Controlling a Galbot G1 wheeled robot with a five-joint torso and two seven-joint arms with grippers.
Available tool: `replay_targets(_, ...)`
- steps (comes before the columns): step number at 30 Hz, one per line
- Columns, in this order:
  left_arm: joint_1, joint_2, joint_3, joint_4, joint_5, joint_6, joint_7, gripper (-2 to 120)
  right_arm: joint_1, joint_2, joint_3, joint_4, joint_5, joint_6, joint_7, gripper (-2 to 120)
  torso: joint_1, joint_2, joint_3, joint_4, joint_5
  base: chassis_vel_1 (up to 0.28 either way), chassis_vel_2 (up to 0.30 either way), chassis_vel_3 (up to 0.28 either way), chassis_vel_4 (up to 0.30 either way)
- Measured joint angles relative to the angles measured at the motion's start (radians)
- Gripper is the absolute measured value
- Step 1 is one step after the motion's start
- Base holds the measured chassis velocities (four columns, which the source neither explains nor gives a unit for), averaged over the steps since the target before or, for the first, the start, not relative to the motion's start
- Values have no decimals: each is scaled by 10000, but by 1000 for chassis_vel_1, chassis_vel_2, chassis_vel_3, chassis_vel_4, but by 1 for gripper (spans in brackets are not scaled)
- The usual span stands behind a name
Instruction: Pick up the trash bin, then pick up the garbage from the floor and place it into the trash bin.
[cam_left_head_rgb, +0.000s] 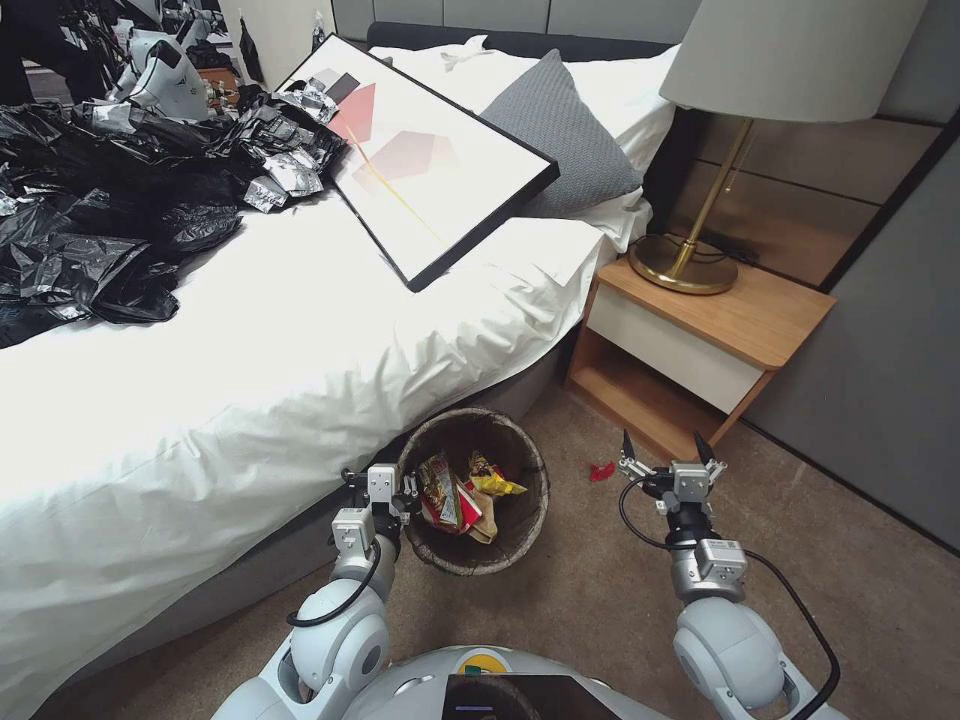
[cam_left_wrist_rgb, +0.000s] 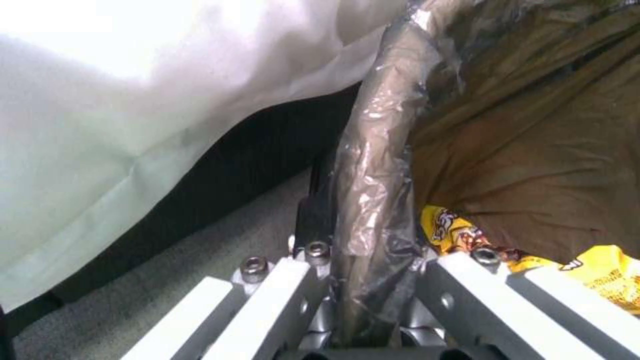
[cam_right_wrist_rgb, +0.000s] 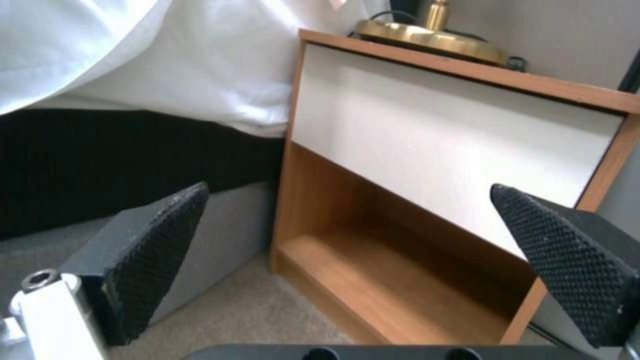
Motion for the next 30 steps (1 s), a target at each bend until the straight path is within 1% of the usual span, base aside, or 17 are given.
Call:
replay_targets(8, 54, 22, 1, -38, 21, -6, -1, 2, 138, -343, -10, -44, 694, -155, -161, 100, 0, 0, 0, -1, 0, 0, 0, 0, 0)
replay_targets(12, 105, 12, 6, -44, 68, -18, 3, 2, 883, -861, -256, -672, 1877, -390, -444, 100, 0, 0, 0, 3, 3, 0, 0, 0, 0)
replay_targets(13, 105, 12, 6, -44, 68, -18, 3, 2, 883, -861, -256, -672, 1877, -390, -444, 100, 0, 0, 0, 3, 3, 0, 0, 0, 0)
replay_targets(14, 108, 13, 6, -45, 72, -20, 3, 2, 1102, -984, -373, -874, 2347, -526, -574, 100, 0, 0, 1, 3, 1, 0, 0, 0, 0)
replay_targets(20, 110, 33, 6, -60, 72, -20, 3, 2, 1538, -1233, -705, -1331, 3105, -871, -904, 100, 0, 0, 1, 2, 1, 0, 0, 0, 0)
replay_targets(23, 118, 83, -22, -72, 66, -21, 1, 2, 2287, -1403, -1348, -2270, 3800, -1217, -1467, 100, 0, 0, 1, -1, 0, 0, 0, 0, 0)
replay_targets(24, 118, 83, -22, -72, 66, -21, 1, 2, 2287, -1403, -1348, -2270, 3800, -1217, -1467, 100, 0, 0, 1, -1, 0, 0, 0, 0, 0)
replay_targets(26, 118, 86, -29, -72, 62, -23, 1, 2, 2636, -1384, -1613, -2725, 3870, -1251, -1589, 100, 0, 0, 1, 1, 1, 0, 0, 0, 0)
replay_targets(27, 111, 84, -30, -72, 58, -24, -1, 2, 2918, -1337, -1807, -3156, 3913, -1266, -1668, 100, 0, 0, 1, 2, 0, 0, 0, 0, 0)
replay_targets(28, 111, 84, -30, -72, 58, -24, -1, 2, 2918, -1337, -1807, -3156, 3913, -1266, -1668, 100, 0, 0, 1, 2, 0, 0, 0, 0, 0)
replay_targets(30, 97, 77, -29, -71, 50, -24, -5, 2, 3220, -1273, -1993, -3678, 3917, -1268, -1779, 100, 0, 0, 1, 2, 2, 0, 0, 0, 0)
